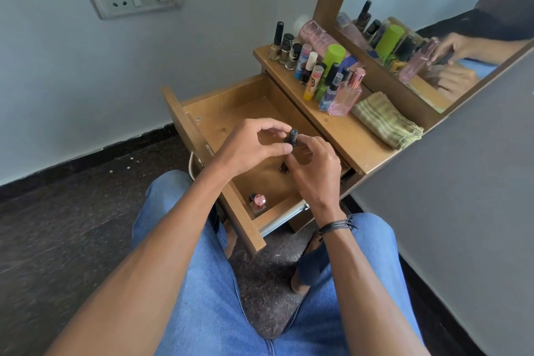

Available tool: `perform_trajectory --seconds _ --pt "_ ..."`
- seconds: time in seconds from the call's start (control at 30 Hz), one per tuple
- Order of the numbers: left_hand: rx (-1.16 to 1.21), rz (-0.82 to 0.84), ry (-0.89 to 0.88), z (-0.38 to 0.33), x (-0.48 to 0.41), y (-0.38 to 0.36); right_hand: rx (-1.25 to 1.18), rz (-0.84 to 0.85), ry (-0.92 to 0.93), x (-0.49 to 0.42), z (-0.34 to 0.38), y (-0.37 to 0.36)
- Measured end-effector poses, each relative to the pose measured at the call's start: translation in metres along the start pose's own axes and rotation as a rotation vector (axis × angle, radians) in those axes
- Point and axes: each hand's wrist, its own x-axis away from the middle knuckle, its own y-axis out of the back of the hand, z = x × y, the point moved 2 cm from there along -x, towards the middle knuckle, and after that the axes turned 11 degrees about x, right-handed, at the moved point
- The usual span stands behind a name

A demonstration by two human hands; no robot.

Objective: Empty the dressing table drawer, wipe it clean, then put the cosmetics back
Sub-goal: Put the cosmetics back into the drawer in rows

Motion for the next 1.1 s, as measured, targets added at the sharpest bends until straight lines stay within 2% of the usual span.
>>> perform_trajectory --seconds 0.1,0.43,0.6,0.8,1.1 --pt "-0.083 0.015 -0.016 0.004 -0.001 -0.008 0.006 0.025 -0.023 0.0 -0.004 -0.001" --pt "-0.22 -0.206 -0.043 0.008 0.001 -0.019 0.037 0.161 -0.027 -0.004 -0.018 -0.007" --pt "-0.288 -0.306 0.107 0.013 -0.017 -0.009 0.244 0.314 0.014 0.001 -0.021 -0.016" --pt "-0.441 -0.267 0.238 0.017 -0.06 -0.024 0.314 0.255 -0.018 0.002 -0.017 -0.021" --pt "-0.427 -0.246 0.344 0.028 -0.098 -0.051 0.35 0.196 -0.047 0.002 -0.021 -0.028"
